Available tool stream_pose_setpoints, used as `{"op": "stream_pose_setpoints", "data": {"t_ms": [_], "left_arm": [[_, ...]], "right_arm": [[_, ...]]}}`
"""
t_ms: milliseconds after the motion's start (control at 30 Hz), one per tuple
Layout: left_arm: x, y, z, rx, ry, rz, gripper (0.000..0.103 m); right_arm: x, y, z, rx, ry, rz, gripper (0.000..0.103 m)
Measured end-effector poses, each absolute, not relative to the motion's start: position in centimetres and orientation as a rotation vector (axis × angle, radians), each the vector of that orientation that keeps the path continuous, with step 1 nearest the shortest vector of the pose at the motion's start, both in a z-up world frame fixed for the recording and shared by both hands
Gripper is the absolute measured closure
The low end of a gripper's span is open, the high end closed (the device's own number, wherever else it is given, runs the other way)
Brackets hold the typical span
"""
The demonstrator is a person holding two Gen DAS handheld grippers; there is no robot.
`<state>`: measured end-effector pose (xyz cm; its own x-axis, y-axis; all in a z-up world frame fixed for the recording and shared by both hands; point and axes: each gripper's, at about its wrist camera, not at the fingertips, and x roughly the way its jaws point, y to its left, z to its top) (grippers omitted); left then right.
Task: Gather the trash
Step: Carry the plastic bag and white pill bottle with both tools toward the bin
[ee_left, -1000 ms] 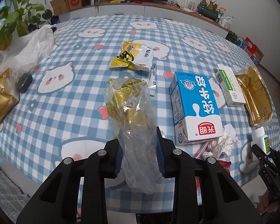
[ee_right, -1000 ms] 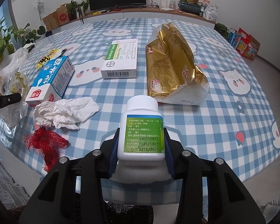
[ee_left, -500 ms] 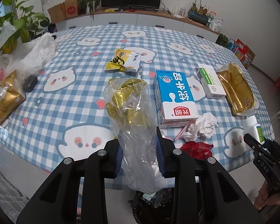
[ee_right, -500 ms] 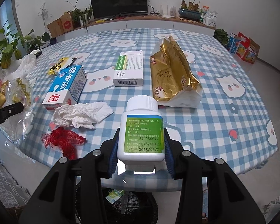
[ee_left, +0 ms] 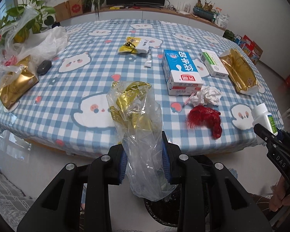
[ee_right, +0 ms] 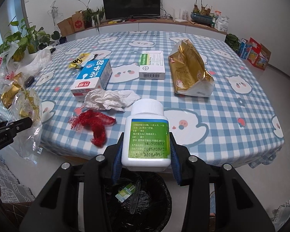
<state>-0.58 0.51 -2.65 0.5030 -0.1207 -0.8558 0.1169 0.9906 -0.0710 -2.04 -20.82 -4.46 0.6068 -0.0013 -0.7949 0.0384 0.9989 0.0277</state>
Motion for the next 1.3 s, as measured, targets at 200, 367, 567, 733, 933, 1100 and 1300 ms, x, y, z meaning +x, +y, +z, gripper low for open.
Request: {"op": "stream_pose_setpoints", "data": {"t_ms": [200, 367, 567, 733, 933, 1100, 1300], "left_arm": [[-3.4, 1.8, -3.4, -0.021, 1.021, -0.148, 0.073], [-5.0, 2.8, -5.6, -0.027, 1.025, -0.149, 0.073], [-7.1, 3.5, -8.4, -0.005, 1.059, -0.136, 0.073], [-8.2, 3.7, -10.2, 0.003, 1.083, -0.140, 0.073], [-9.1, 3.0, -12.8, 0.003, 1.109, -0.161, 0.073], [-9.6, 2.7, -15.1, 0.028, 1.121, -0.169, 0.073], [-9.9, 2.7, -17.9, 0.054, 1.162, -0.163, 0.073]], "right_arm": [[-4.2, -19.0, -5.7, 0.042, 0.948, -0.007, 0.064], [-6.0, -17.8, -7.0, 0.040, 0.968, 0.002, 0.064], [-7.4, -16.7, -9.0, 0.050, 1.002, 0.013, 0.064], [-8.4, -16.3, -11.1, 0.055, 1.041, 0.010, 0.064], [-9.2, -15.6, -13.6, 0.038, 1.067, 0.018, 0.064], [-9.4, -15.5, -16.1, 0.036, 1.103, 0.017, 0.064], [-8.9, -15.8, -18.8, 0.065, 1.144, 0.013, 0.064]]}}
